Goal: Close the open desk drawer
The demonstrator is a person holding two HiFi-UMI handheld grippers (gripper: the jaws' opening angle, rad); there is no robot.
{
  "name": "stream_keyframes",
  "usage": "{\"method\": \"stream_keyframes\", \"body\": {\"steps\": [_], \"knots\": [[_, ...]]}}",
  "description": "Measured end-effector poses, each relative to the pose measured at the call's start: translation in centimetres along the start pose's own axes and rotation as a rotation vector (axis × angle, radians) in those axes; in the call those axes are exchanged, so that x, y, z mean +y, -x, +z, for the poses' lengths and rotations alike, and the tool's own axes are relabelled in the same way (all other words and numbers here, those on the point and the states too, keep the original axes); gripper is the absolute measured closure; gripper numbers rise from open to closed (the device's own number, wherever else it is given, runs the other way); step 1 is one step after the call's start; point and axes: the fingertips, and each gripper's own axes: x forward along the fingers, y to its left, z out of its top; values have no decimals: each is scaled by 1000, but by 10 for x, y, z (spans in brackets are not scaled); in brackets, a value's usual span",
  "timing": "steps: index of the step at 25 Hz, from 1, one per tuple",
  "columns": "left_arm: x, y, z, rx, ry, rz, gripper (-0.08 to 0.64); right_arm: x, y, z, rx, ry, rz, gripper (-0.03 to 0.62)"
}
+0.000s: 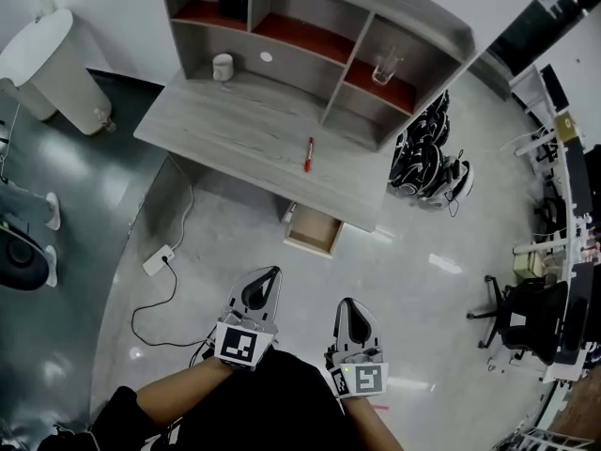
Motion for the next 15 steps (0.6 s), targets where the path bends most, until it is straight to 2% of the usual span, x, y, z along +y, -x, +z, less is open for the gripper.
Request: {"method": "stream_keyframes", "body": {"steps": [3, 6, 8, 10, 15], "knots": [[30, -20, 4, 0, 14, 23, 546, -14, -26, 2, 10, 5, -33, 574], [50, -42, 3, 20, -5, 12, 546, -29, -48, 3, 29, 5, -110, 575], [57, -54, 3, 19, -7, -1, 546, -32, -61, 3, 35, 0, -127, 575], [59, -62, 2, 29, -3, -23, 546, -32, -69, 4, 40, 5, -135, 574], [61, -81, -21, 123, -28, -105, 546, -43, -85, -6, 51, 8, -170, 575]]}}
